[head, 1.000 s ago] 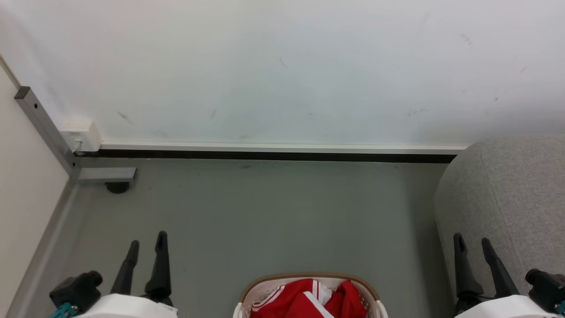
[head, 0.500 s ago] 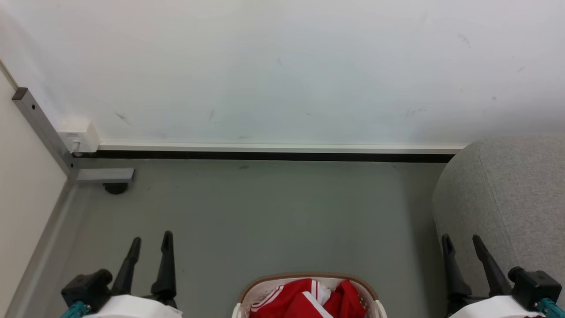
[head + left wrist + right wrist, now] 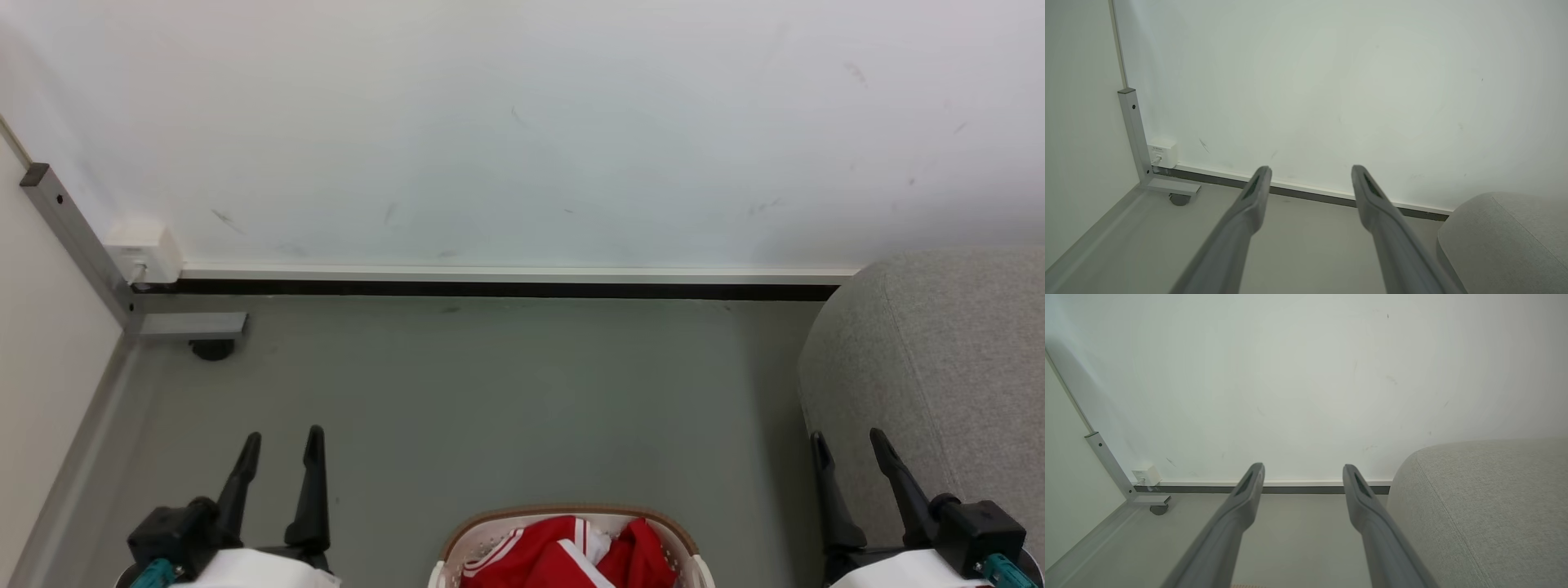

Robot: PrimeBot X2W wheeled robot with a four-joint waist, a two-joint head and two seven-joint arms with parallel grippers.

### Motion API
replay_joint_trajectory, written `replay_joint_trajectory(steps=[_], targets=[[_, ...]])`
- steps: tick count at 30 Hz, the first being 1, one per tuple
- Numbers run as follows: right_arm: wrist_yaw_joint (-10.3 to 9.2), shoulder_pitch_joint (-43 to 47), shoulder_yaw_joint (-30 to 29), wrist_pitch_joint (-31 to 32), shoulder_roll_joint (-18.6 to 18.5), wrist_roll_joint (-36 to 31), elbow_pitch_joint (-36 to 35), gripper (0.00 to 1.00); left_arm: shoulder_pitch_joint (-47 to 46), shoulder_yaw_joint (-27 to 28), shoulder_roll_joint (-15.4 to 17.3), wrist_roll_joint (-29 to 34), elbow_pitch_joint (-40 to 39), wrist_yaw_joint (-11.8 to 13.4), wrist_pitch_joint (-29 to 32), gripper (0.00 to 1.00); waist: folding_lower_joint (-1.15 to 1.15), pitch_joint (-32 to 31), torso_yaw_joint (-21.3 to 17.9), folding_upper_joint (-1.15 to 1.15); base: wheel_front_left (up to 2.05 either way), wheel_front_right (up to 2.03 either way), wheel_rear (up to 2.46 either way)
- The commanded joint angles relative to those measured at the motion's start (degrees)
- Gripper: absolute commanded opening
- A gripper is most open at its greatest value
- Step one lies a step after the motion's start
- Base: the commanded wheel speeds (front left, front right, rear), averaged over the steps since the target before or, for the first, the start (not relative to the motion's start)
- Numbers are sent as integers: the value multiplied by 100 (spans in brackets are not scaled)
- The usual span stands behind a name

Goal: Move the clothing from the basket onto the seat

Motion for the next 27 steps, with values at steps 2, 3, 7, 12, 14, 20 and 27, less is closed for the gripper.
replay_joint_trajectory(steps=[2,3,7,12,14,20,27], targets=[[5,-66,7,-58,-56,-174,-58,100,-10,12,18,139,-36,-29,-59,100,0,-1,-4,0,0,0,0],[5,-59,-1,-72,-56,-192,-67,100,-10,19,7,164,-44,-37,-70,100,0,-1,-6,0,0,0,0],[5,-46,-19,-119,-56,-320,-92,100,-12,67,-24,274,-42,-98,-121,100,0,1,-14,0,0,0,0],[6,-16,-19,-189,-58,-539,-123,100,-21,126,-67,461,-32,-166,-189,100,0,-4,-20,0,0,0,0],[6,-7,-12,-203,-59,-569,-133,100,-25,142,-79,535,-28,-185,-219,100,0,-7,-21,0,0,0,0],[6,0,8,-266,-60,-787,-143,100,-38,170,-111,766,-19,-227,-266,100,0,-11,-21,0,0,0,0],[5,-37,36,-344,-61,-1023,-148,100,-33,192,-131,1070,-40,-270,-342,100,0,-15,-33,0,0,0,0]])
